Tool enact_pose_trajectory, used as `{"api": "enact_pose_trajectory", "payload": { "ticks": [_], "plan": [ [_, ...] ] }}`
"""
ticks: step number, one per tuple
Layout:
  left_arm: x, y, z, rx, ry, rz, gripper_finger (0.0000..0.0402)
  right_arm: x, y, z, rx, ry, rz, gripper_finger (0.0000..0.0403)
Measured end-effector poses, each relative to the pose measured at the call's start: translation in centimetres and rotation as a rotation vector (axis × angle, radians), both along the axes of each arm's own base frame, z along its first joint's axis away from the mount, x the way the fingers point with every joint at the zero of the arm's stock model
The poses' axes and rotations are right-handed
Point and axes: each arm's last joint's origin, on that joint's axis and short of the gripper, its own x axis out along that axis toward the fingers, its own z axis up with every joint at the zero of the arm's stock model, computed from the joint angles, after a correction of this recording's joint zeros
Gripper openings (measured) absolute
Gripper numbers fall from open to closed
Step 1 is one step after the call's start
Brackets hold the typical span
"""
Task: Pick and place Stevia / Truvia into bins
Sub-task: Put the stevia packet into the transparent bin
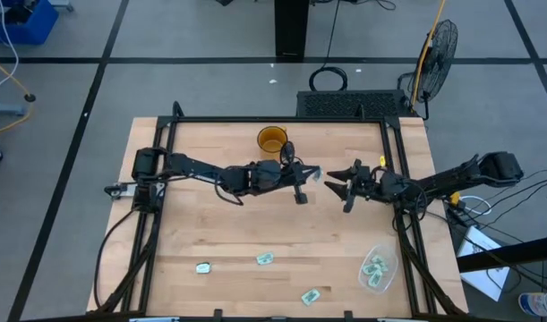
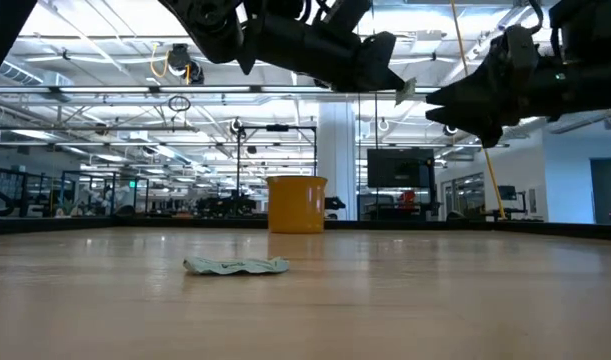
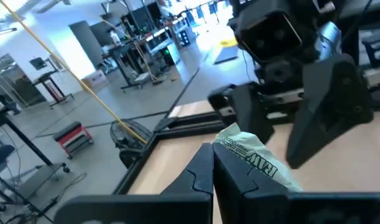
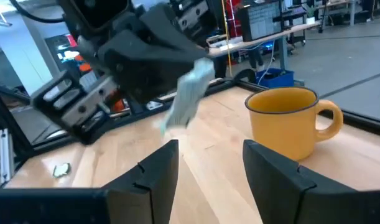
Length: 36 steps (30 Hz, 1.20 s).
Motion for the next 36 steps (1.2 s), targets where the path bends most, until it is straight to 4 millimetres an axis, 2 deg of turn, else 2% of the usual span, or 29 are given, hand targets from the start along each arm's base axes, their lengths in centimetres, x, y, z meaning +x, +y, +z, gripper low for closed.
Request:
{"api": "enact_pose_trajectory", "payload": {
  "ticks": [14,23,36],
  "plan": [
    [0.1,0.0,-0.2,0.003,0.004,0.012,0.0009,2.0,-0.7,1.4,0.004,-0.011,-0.043,0.0171],
    [-0.2,0.4,-0.8,0.072,0.087,0.161,0.001,2.0,-0.7,1.4,0.003,-0.013,-0.045,0.0171],
    [0.0,-0.3,-0.2,0.084,0.031,0.099,0.0004,2.1,-1.7,1.6,0.05,-0.057,-0.064,0.0171]
  ]
}}
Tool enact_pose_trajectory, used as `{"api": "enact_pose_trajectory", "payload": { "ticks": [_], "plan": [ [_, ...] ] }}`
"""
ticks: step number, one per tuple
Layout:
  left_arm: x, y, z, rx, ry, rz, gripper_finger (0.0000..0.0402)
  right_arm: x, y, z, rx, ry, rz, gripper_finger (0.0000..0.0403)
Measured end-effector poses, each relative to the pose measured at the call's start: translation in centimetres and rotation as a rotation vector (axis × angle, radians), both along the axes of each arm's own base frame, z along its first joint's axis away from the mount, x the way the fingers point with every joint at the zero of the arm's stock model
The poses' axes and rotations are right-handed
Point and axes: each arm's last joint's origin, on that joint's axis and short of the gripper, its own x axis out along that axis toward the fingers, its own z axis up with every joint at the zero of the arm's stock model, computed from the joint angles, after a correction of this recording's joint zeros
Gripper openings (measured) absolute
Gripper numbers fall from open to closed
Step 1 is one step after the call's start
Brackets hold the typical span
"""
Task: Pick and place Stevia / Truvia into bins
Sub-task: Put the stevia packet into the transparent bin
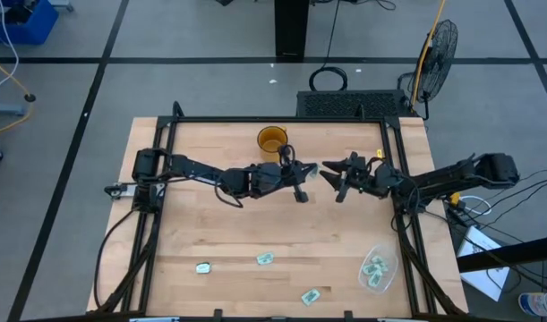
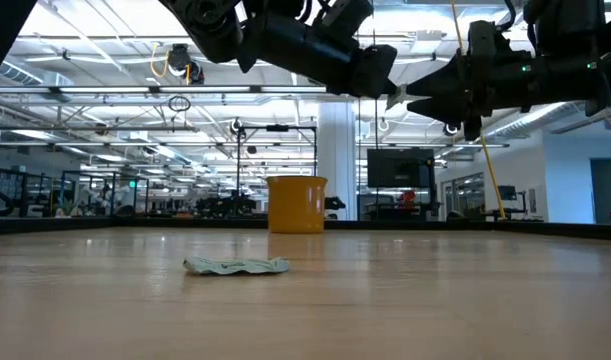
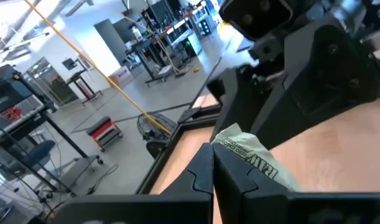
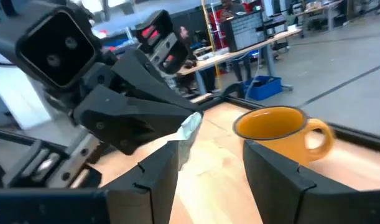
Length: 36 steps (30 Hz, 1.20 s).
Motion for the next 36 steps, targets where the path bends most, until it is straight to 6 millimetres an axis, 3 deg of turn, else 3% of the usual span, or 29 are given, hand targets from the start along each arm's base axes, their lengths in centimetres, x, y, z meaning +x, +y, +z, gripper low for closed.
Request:
{"api": "enact_pose_trajectory", "payload": {
  "ticks": [18,22,29,36],
  "plan": [
    [0.3,-0.1,0.5,-0.001,-0.006,-0.03,0.0004,0.8,-0.3,-1.0,0.009,0.015,0.036,0.0165],
    [0.3,-0.1,0.5,-0.005,-0.007,-0.036,0.0013,0.9,-0.4,-0.9,-0.007,-0.004,0.033,0.0128],
    [0.3,-0.1,0.4,-0.006,0.009,-0.035,0.0005,0.9,-0.4,-1.2,-0.054,0.047,0.034,0.0013],
    [0.2,-0.1,0.1,-0.008,0.034,-0.035,0.0046,0.9,-0.4,-1.4,-0.108,0.089,0.033,0.0003]
  ]
}}
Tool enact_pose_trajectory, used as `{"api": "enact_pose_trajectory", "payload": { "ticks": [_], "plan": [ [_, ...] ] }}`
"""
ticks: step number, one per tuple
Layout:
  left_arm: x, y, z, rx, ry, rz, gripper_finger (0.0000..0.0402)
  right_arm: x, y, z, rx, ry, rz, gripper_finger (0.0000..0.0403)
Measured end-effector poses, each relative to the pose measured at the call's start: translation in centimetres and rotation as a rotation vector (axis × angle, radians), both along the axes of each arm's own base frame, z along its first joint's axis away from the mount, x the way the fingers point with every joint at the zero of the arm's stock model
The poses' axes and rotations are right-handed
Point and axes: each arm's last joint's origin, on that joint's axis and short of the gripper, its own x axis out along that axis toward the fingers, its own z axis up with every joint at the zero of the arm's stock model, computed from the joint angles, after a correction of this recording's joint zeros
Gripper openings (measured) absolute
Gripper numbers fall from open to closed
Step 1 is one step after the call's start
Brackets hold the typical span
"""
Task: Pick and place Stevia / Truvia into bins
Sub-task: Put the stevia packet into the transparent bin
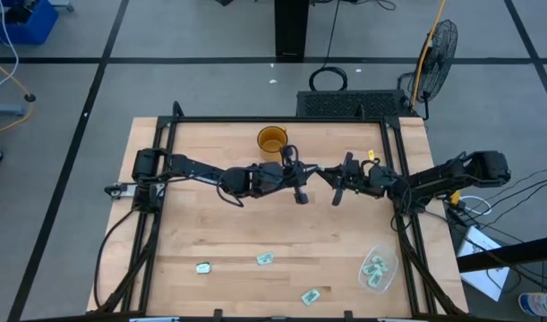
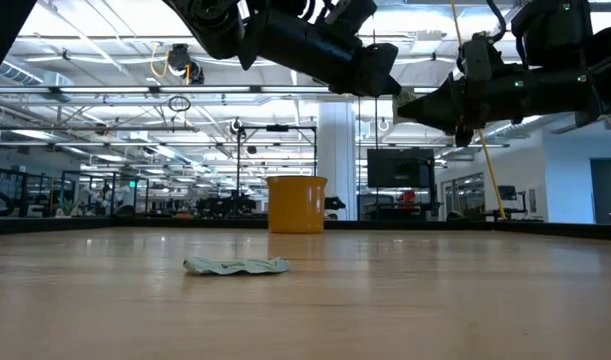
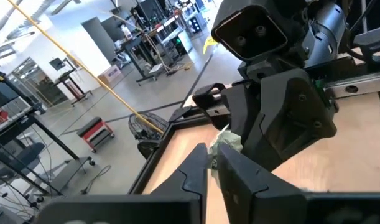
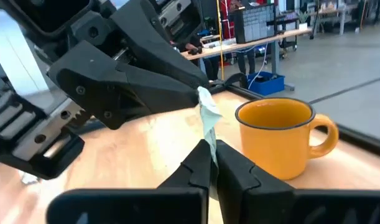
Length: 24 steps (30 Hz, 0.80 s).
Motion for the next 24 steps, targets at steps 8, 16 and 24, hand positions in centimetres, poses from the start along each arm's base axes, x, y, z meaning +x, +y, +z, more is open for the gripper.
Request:
{"api": "enact_pose_trajectory", "payload": {
  "ticks": [8,16,24],
  "plan": [
    [-0.1,-0.1,-0.2,-0.018,0.031,0.0,0.0087,-0.1,0.0,0.1,-0.13,0.036,-0.005,0.0002],
    [-0.8,-1.7,0.1,0.034,0.096,0.102,0.0125,-0.8,0.9,1.8,-0.232,-0.017,0.046,0.0001],
    [-3.3,-3.0,1.8,0.119,0.21,0.426,0.0132,-3.0,5.4,3.4,-0.398,-0.069,0.448,0.0001]
  ]
}}
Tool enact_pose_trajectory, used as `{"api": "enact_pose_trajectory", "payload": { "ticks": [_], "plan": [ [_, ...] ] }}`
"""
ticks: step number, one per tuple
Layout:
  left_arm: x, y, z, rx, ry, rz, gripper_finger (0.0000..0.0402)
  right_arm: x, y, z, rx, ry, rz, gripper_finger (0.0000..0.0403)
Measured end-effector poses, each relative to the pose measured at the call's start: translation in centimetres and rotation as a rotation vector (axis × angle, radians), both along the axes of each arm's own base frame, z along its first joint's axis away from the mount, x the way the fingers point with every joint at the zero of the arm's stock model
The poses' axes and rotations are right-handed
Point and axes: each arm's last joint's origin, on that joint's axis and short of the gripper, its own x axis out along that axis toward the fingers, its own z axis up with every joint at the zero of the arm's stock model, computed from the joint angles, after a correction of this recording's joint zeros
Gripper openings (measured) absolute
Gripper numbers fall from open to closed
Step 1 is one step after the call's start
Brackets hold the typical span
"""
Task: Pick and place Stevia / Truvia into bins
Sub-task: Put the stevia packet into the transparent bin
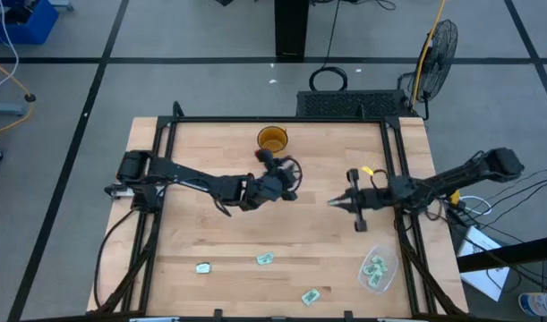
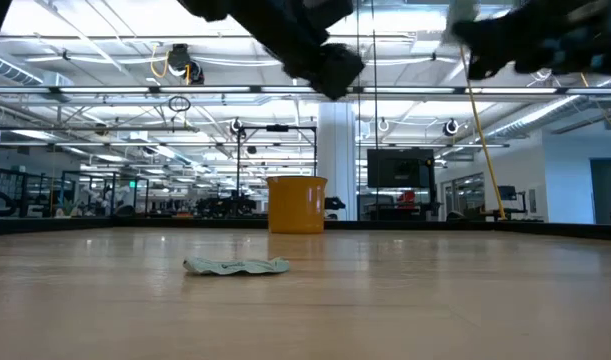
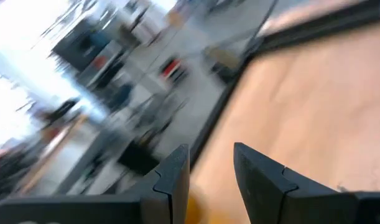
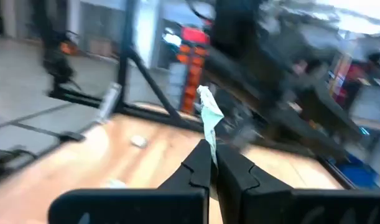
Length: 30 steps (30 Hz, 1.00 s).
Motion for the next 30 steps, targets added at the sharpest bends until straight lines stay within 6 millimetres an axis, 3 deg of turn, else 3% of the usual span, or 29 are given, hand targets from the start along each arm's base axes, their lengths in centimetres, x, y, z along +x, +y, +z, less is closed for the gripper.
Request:
{"api": "enact_pose_trajectory", "payload": {
  "ticks": [5,11,15,18,22,30],
  "plan": [
    [-3.0,-0.2,1.9,-0.005,0.06,0.134,0.0132,-0.7,2.1,1.5,-0.041,0.059,0.055,0.0],
    [-8.4,0.6,6.0,-0.047,0.041,0.26,0.0132,-1.2,3.3,6.2,-0.244,0.457,-0.099,0.0],
    [-12.3,1.3,8.4,-0.136,-0.02,0.305,0.0132,-1.6,4.0,8.5,-0.176,0.596,-0.084,0.0],
    [-14.9,1.6,9.3,-0.252,-0.063,0.325,0.0132,-1.6,5.0,7.2,-0.051,0.765,0.017,0.0],
    [-17.0,1.9,9.5,-0.394,-0.082,0.36,0.0131,-1.8,7.1,4.3,0.253,1.073,0.131,0.0],
    [-16.8,1.7,8.6,-0.443,-0.028,0.376,0.0131,-3.4,11.1,2.0,0.671,1.474,0.018,0.0]
  ]
}}
